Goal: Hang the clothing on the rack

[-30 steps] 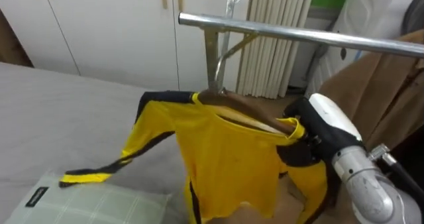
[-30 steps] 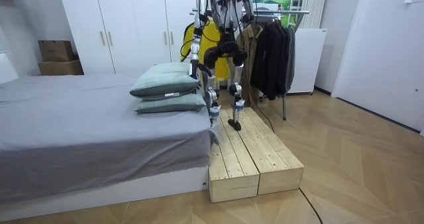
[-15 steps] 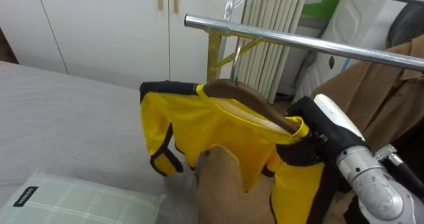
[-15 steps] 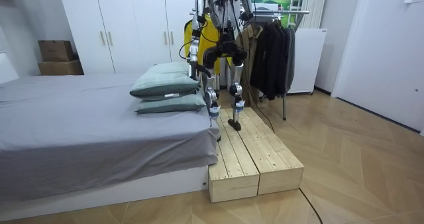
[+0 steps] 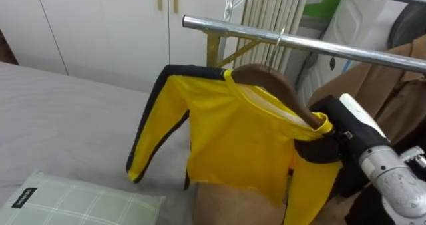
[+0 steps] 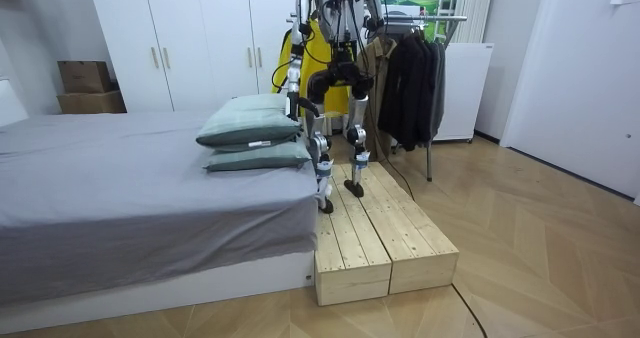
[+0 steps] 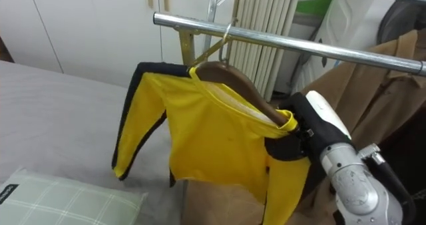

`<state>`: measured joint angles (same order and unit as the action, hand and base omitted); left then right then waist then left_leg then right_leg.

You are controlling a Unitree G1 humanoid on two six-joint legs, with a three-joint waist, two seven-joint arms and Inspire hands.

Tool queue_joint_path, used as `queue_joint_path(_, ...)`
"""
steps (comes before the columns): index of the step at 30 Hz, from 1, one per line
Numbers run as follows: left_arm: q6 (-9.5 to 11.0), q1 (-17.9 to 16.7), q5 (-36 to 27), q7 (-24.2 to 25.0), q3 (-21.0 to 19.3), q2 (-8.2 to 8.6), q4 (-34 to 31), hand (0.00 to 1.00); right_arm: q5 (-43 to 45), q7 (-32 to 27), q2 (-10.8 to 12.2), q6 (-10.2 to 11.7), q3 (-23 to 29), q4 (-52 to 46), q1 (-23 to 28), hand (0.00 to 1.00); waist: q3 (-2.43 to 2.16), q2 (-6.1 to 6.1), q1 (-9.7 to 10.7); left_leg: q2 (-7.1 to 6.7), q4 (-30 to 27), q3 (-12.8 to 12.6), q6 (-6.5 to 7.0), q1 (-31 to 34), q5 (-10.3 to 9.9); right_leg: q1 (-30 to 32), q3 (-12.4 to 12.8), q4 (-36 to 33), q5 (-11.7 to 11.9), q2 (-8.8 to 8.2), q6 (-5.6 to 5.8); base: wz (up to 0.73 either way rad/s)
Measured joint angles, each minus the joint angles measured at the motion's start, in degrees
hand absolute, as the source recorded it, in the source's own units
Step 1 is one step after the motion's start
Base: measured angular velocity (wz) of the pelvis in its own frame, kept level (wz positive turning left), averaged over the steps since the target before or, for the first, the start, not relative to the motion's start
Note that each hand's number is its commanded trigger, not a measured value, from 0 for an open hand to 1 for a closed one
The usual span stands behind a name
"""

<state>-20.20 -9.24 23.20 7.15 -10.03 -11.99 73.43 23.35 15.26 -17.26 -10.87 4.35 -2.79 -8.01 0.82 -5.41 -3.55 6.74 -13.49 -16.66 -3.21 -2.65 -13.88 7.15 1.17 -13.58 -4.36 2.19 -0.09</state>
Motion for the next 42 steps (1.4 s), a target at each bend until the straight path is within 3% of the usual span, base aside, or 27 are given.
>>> queue_joint_path(3,0.3,-0.1,0.0,-0.4,0.0,-0.01,0.0,0.0,-3.4,0.0,-1.4,0.0,0.7,3.0,-0.2,1.0,-0.02,-0.25,-0.2,-0.06,0.0,0.5,0.0,0.0,0.0,-0.2,-0.1,0.0,-0.1,-0.03,0.03,0.06)
queue_joint_path(14,0.6,-0.1,0.1,-0.4,-1.1,-0.25,0.0,0.0,-4.9,-0.3,-1.8,0.0,3.6,11.7,-3.3,1.0,-0.04,-0.27,-0.4,-0.04,-0.1,1.5,0.0,0.1,0.0,-0.3,-0.9,0.0,-0.4,-0.16,-0.25,0.02)
queue_joint_path(18,1.2,-0.1,0.1,-0.4,-1.6,-0.29,-0.3,0.0,-6.1,0.4,-2.9,0.0,3.6,14.4,-3.3,1.0,-0.04,-0.23,-1.5,-0.01,0.0,1.6,-0.01,0.0,0.0,-0.4,-1.1,0.0,-0.5,-0.16,-0.37,0.01)
queue_joint_path(42,1.8,-0.1,1.6,-0.4,-4.5,-0.27,-0.3,0.0,-5.8,4.9,-2.9,0.0,3.6,17.9,-3.4,1.0,-0.06,-0.16,-1.7,0.04,-0.1,1.8,-0.06,0.0,0.0,-0.3,-1.5,-0.1,-0.6,-0.16,-0.41,0.0)
